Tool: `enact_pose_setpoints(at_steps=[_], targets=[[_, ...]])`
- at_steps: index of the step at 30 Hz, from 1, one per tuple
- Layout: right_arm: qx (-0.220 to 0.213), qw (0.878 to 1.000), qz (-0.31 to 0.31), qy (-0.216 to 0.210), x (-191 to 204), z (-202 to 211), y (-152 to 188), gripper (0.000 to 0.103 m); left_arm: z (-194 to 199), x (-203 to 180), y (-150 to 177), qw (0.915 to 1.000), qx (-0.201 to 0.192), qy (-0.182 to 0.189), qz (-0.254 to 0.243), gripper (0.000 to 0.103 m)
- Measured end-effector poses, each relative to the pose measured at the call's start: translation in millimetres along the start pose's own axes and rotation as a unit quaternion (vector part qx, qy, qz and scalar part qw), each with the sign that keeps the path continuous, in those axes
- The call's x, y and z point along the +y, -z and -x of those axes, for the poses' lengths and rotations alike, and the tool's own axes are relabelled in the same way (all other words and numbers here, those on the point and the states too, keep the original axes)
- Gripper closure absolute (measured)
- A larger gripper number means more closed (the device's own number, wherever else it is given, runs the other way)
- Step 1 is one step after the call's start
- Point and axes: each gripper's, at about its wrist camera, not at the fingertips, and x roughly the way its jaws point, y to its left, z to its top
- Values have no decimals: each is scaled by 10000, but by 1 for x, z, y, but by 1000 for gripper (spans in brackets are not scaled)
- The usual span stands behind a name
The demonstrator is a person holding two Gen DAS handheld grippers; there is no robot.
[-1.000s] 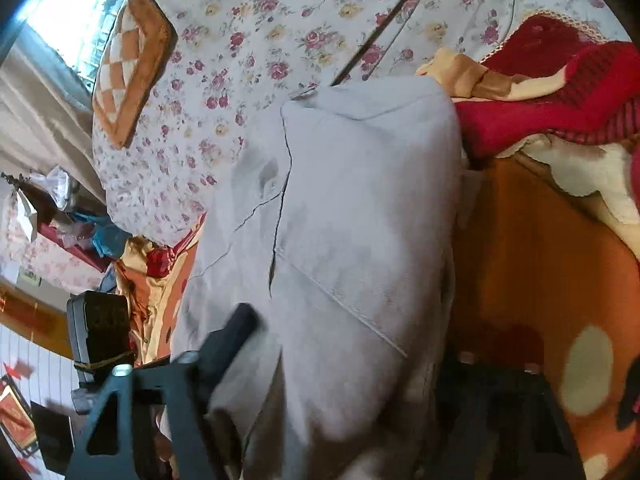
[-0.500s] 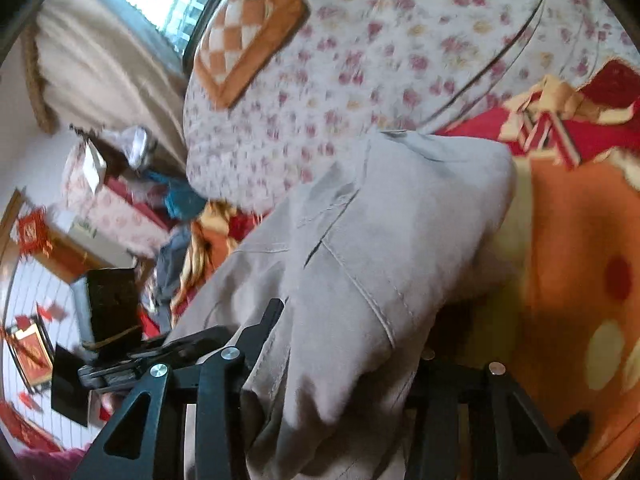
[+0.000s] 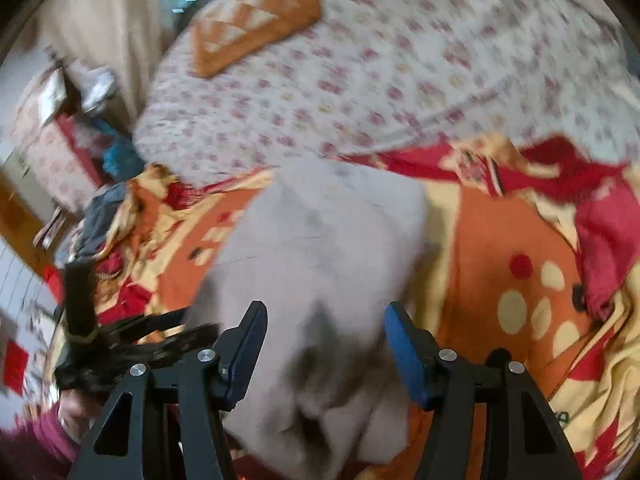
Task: Fold large clothes
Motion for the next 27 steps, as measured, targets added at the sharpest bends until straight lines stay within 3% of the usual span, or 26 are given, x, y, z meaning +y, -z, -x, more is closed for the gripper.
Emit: enact_pose_setpoints(at_steps=[4,8,13,17,23,25,26,27], targets=[[-75,9990,434,-112,32,2,7,48,2,2,1,9998,-93,-160,-9,37],[250,9973,690,39,39,-16,25,54,2,4,2,9996,-125,-235,-4,37],[704,9923,642,791,12,-47,47,71,1,5,4,9997,-125,-168,83,37],[780,9880,725,1122,4,-52,56,71,0,1,3,9996,-116,-246,-3,37],[578,9943,350,825,-4,-29,52,70,3,0,3,9992,-195,-343,27,37],[417,9961,193,751,0,-17,47,61,5,0,3,9990,-242,-386,47,37],[263,9967,105,755,1,-9,44,52,6,-1,2,9988,-253,-407,42,37],[156,9970,69,760,3,-6,40,50,7,-2,2,9988,-260,-418,20,37]])
